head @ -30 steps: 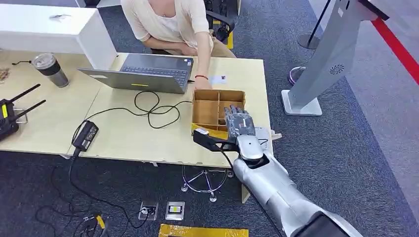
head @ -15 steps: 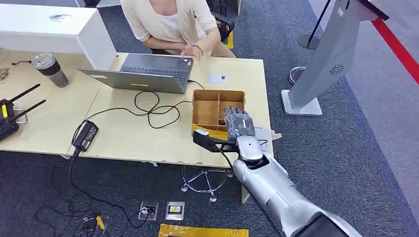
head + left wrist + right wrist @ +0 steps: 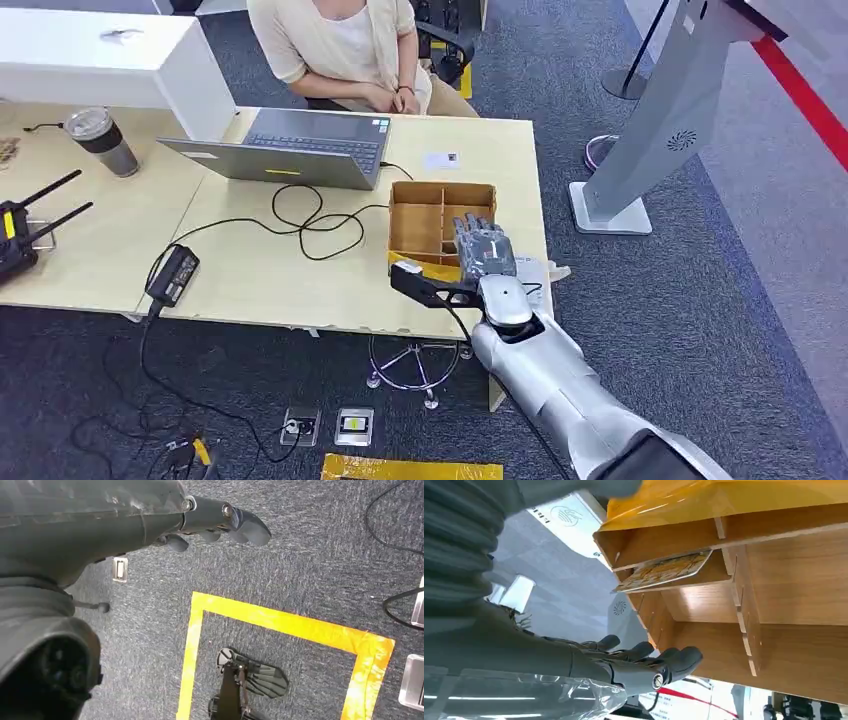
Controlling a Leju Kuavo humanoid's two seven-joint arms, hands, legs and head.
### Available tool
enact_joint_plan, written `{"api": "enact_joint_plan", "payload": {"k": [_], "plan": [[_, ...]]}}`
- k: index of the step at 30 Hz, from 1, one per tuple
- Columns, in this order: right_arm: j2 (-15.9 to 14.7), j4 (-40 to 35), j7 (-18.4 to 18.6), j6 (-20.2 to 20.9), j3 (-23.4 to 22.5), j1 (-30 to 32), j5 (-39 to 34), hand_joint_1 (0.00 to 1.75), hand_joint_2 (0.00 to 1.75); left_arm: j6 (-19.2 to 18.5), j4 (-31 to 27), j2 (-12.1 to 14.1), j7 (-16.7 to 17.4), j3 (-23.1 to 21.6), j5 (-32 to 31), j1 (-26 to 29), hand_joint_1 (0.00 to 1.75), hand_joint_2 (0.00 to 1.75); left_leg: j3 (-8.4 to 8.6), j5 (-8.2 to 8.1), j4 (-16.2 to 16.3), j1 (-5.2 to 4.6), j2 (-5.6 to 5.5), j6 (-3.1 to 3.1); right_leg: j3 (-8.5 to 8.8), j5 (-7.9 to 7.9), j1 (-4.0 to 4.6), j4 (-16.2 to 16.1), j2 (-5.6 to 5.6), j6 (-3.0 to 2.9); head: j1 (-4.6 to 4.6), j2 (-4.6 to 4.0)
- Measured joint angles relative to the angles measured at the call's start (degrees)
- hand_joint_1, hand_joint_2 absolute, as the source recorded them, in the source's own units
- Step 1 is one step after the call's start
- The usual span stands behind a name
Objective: Pass the card to the sensor for recognition and then transmit it.
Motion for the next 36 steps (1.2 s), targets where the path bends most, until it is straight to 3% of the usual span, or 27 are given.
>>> {"api": "enact_joint_plan", "payload": {"k": [36], "plan": [[-1.5, 0.6, 1.0, -3.9, 0.1, 1.4, -1.7, 1.75, 1.75, 0.0, 0.0, 1.1, 0.0, 0.0, -0.3, -0.1, 0.00, 0.00, 0.04, 0.00, 0.0, 0.00, 0.01, 0.00, 0.00, 0.00, 0.00, 0.0, 0.02, 0.00, 0.00, 0.00]]}}
